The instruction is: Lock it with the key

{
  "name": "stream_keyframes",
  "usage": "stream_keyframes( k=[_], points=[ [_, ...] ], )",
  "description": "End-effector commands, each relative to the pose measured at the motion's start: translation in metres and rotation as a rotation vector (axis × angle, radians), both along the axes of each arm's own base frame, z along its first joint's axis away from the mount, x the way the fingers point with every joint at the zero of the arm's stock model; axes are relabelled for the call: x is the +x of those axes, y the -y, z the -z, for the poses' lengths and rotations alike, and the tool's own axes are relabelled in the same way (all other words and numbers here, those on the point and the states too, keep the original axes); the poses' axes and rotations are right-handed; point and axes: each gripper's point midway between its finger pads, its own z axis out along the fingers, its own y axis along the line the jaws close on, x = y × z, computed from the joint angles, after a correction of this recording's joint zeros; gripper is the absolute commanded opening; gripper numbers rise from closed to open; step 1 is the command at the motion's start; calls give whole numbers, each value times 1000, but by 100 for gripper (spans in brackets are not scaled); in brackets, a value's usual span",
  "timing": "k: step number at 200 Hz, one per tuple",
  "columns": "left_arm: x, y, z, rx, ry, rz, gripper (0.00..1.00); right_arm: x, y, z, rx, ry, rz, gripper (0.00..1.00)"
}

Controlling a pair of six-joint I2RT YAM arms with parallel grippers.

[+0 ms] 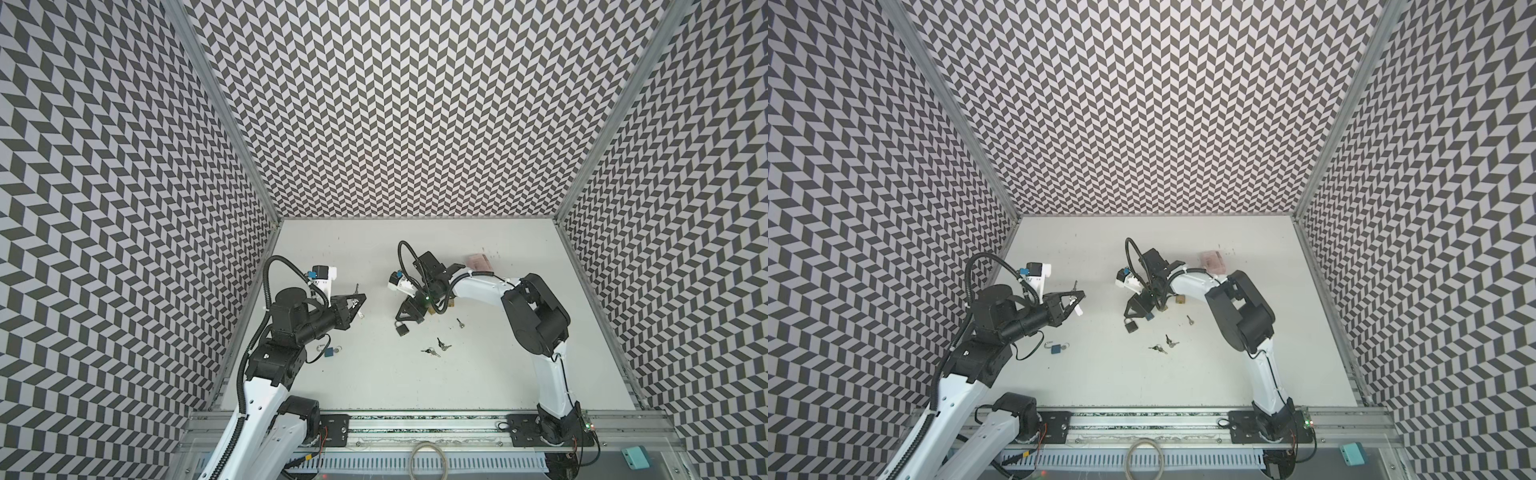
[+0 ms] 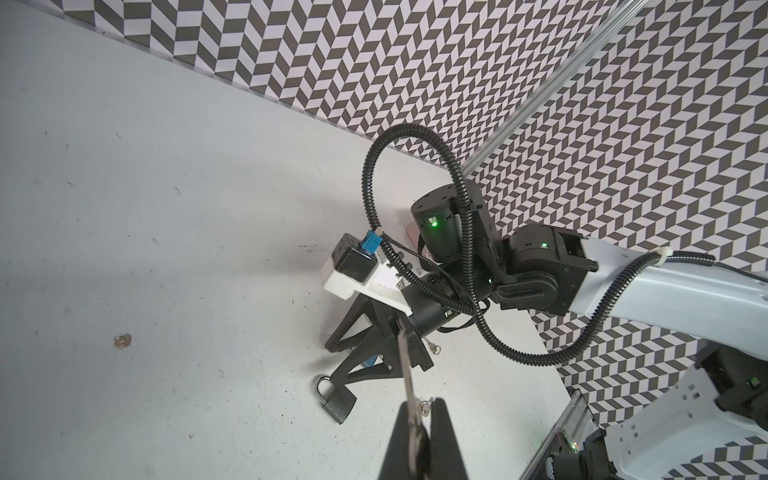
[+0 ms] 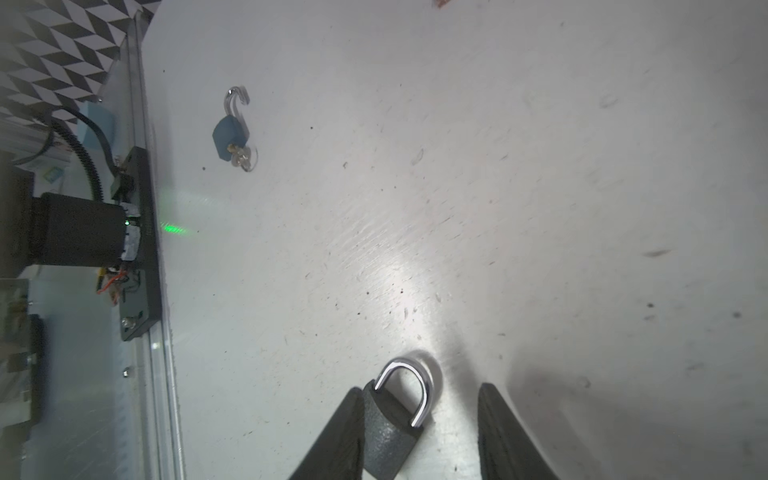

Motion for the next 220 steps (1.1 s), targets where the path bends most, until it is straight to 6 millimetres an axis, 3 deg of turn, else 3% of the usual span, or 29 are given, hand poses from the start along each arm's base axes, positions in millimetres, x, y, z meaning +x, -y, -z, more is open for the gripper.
stream_keyframes(
  k=[1,33,43,69,90,117,153,185,220],
  points=[
    [0,-3,10,6,-44,-27,0,31,5,-80,107,259,152,46],
    [-15,26,40,56,-128,25,0,24,62,-165,264,449,488,46],
    [-24,42,54,76,-155,55,0,15,81,-184,319,476,574,46],
    [-54,89,93,98,-224,193,0,-10,125,-211,416,535,712,46],
    [-74,115,125,152,-273,249,0,-22,153,-220,423,554,803,46],
    [-77,128,155,216,-329,216,0,-37,164,-226,469,557,815,46],
    [-64,126,174,245,-363,106,0,-42,170,-223,492,542,841,46],
    [-63,136,185,242,-392,112,0,-40,173,-218,478,532,865,47],
    [-64,131,203,288,-445,75,3,-33,185,-219,465,552,944,52]
  ],
)
